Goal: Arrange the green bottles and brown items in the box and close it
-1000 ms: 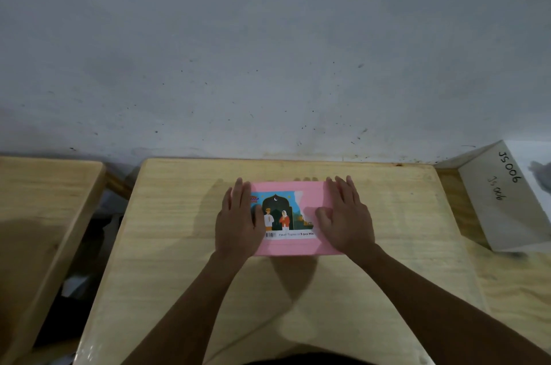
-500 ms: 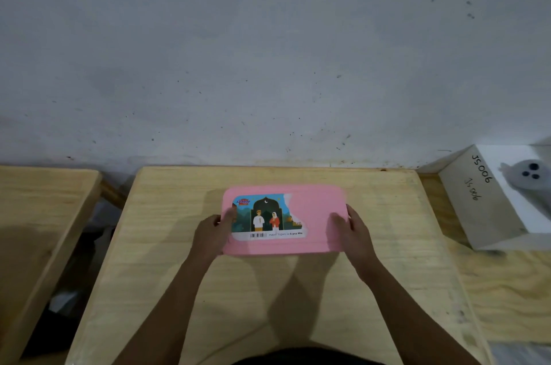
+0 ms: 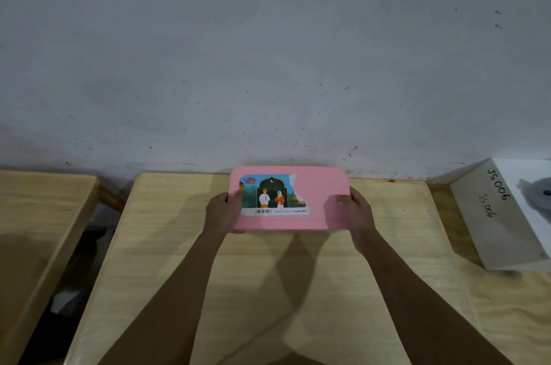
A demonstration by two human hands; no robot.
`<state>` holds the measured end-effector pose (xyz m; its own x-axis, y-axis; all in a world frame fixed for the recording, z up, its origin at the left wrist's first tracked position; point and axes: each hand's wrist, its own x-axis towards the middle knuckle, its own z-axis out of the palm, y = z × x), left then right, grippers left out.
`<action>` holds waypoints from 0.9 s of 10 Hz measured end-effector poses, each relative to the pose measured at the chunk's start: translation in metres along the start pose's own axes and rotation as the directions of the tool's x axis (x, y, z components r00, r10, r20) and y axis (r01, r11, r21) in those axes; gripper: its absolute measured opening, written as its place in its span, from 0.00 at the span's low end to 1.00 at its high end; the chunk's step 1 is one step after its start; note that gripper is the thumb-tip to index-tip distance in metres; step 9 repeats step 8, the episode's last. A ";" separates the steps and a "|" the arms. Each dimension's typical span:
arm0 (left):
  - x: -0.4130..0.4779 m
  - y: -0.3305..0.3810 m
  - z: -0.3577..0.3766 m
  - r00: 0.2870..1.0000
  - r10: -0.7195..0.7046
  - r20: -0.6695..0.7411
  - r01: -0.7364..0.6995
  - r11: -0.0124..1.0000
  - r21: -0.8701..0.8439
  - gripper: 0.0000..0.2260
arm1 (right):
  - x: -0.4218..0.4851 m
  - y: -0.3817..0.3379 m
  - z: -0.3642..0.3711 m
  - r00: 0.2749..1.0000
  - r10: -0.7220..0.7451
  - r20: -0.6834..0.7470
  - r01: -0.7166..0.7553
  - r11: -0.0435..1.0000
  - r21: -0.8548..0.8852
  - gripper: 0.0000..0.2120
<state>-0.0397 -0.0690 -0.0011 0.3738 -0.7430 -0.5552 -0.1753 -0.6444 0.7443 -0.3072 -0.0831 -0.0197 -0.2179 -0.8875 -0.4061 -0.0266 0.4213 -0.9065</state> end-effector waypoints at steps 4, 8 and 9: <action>0.009 0.007 -0.002 0.995 -0.097 -0.026 0.090 0.979 -0.183 0.12 | 0.014 -0.008 0.007 1.000 -0.028 0.013 0.030 0.988 -0.152 0.09; -0.018 0.011 -0.017 0.998 0.067 -0.001 -0.065 0.969 -0.238 0.21 | -0.018 -0.059 0.015 0.999 -0.005 0.053 0.031 0.869 -0.493 0.23; -0.018 0.011 -0.017 0.998 0.067 -0.001 -0.065 0.969 -0.238 0.21 | -0.018 -0.059 0.015 0.999 -0.005 0.053 0.031 0.869 -0.493 0.23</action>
